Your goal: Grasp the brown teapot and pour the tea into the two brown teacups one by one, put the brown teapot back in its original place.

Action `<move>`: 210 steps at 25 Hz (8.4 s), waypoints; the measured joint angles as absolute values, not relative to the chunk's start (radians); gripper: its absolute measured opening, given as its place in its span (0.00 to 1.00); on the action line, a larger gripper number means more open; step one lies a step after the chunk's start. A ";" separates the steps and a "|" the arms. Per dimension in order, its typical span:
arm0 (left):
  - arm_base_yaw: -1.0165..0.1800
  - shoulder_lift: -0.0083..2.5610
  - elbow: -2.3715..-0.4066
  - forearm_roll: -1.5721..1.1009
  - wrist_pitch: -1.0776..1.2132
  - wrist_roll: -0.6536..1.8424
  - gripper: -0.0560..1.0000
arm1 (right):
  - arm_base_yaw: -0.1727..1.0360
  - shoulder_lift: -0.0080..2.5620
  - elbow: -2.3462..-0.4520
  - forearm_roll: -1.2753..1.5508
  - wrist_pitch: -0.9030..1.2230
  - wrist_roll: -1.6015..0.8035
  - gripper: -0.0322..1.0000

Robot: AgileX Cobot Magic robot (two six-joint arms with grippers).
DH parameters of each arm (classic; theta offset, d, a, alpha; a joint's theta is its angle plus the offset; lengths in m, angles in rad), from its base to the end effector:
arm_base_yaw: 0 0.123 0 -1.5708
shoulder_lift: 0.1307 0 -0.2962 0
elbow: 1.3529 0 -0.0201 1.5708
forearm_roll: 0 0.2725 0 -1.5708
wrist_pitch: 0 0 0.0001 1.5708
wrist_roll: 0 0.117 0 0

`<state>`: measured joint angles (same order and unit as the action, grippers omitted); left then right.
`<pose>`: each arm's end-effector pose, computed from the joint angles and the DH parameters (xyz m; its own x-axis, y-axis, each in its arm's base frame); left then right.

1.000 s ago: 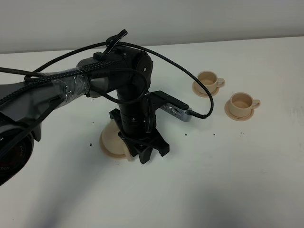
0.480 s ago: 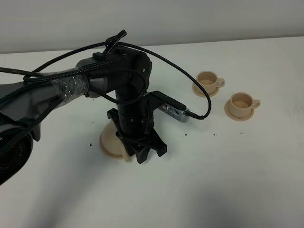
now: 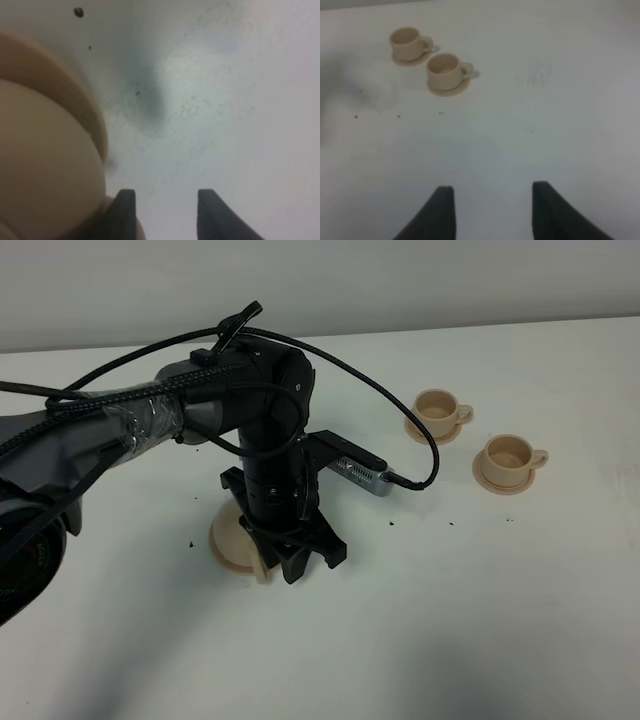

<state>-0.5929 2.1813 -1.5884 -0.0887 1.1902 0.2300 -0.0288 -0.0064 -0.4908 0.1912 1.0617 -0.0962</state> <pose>0.3542 -0.2503 0.1114 -0.6997 0.7066 0.1051 0.6989 0.7076 -0.1042 0.0257 0.0187 0.2745 -0.4519 0.0109 -0.8920 -0.1205 0.9900 0.0732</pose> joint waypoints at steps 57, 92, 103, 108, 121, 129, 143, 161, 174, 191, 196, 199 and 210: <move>-0.500 1.917 -1.367 -0.165 1.190 -0.048 0.38 | -0.029 -0.006 -0.491 0.191 1.062 -0.096 0.41; -0.462 2.000 -1.412 -0.096 1.141 -0.039 0.38 | -0.029 -0.006 -0.491 0.191 1.062 -0.096 0.41; -0.462 2.000 -1.412 -0.116 1.107 -0.042 0.38 | -0.029 -0.006 -0.491 0.191 1.062 -0.096 0.41; -0.462 2.000 -1.412 -0.116 1.104 -0.042 0.38 | -0.029 -0.006 -0.491 0.191 1.062 -0.096 0.41; -0.462 2.041 -1.415 -0.126 1.099 -0.041 0.38 | -0.029 -0.006 -0.491 0.191 1.062 -0.096 0.41; -0.462 2.042 -1.416 -0.126 1.098 -0.041 0.37 | -0.029 -0.006 -0.491 0.191 1.062 -0.096 0.41; -0.462 2.042 -1.416 -0.118 1.094 -0.042 0.20 | -0.029 -0.006 -0.491 0.191 1.062 -0.096 0.41; -0.462 2.028 -1.416 -0.063 1.103 0.043 0.20 | -0.029 -0.006 -0.491 0.191 1.062 -0.096 0.41; -0.462 1.974 -1.416 0.000 1.110 0.085 0.20 | -0.029 -0.006 -0.491 0.191 1.062 -0.096 0.41; -0.462 1.934 -1.416 0.009 0.935 0.445 0.20 | -0.029 -0.006 -0.491 0.191 1.062 -0.096 0.41; -0.462 1.934 -1.416 0.009 0.859 0.541 0.20 | -0.029 -0.006 -0.491 0.191 1.062 -0.096 0.41; -0.462 1.934 -1.416 0.008 0.815 0.566 0.20 | -0.029 -0.006 -0.491 0.191 1.062 -0.096 0.41; -0.550 1.952 -1.456 -0.013 0.717 0.638 0.20 | -0.029 -0.006 -0.491 0.191 1.062 -0.096 0.41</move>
